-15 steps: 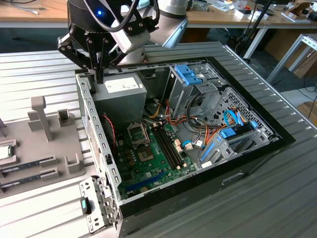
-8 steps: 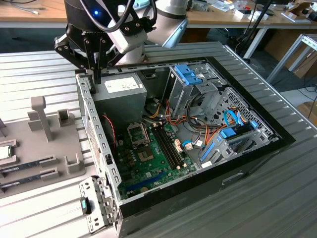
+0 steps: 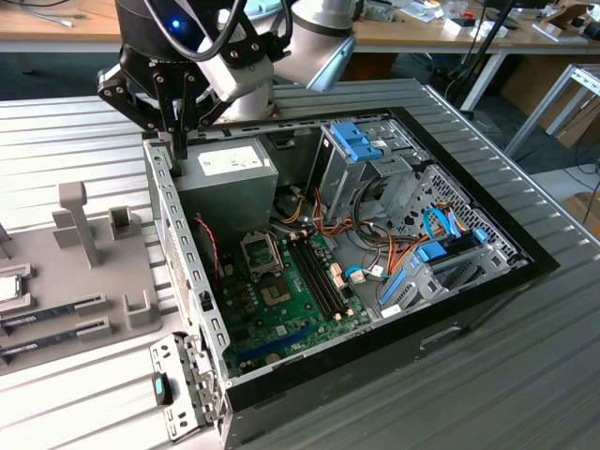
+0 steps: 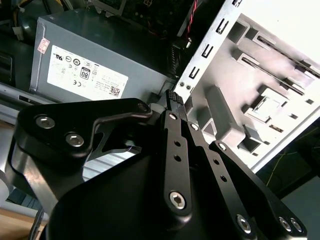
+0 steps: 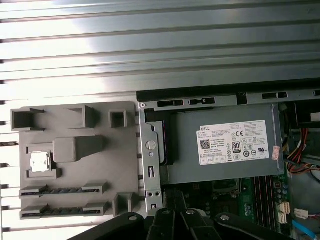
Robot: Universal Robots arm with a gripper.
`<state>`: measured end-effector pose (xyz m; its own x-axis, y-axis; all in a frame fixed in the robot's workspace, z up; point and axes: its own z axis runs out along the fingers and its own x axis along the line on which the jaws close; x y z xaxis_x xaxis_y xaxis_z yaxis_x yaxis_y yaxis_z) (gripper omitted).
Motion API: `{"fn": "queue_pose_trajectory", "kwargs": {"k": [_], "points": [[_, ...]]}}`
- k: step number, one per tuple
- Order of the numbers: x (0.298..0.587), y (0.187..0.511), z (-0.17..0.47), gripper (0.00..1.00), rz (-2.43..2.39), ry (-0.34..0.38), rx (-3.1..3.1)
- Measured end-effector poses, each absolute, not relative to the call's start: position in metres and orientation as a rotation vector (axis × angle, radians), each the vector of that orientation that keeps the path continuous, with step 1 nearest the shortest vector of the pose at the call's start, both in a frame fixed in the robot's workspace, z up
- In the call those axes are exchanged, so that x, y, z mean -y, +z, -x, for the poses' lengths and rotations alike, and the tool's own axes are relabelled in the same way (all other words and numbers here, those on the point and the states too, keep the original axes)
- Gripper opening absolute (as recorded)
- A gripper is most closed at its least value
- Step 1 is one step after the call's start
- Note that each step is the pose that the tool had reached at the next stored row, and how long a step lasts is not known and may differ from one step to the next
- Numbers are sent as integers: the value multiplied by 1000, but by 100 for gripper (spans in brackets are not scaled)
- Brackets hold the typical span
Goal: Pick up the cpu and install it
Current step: 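Reach for the cpu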
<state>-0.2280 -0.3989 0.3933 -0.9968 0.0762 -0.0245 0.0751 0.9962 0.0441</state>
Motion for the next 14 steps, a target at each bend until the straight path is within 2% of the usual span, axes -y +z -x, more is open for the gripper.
{"fn": "queue_pose_trajectory", "kwargs": {"k": [14], "points": [[399, 393, 236, 11, -118, 67, -3112]]}}
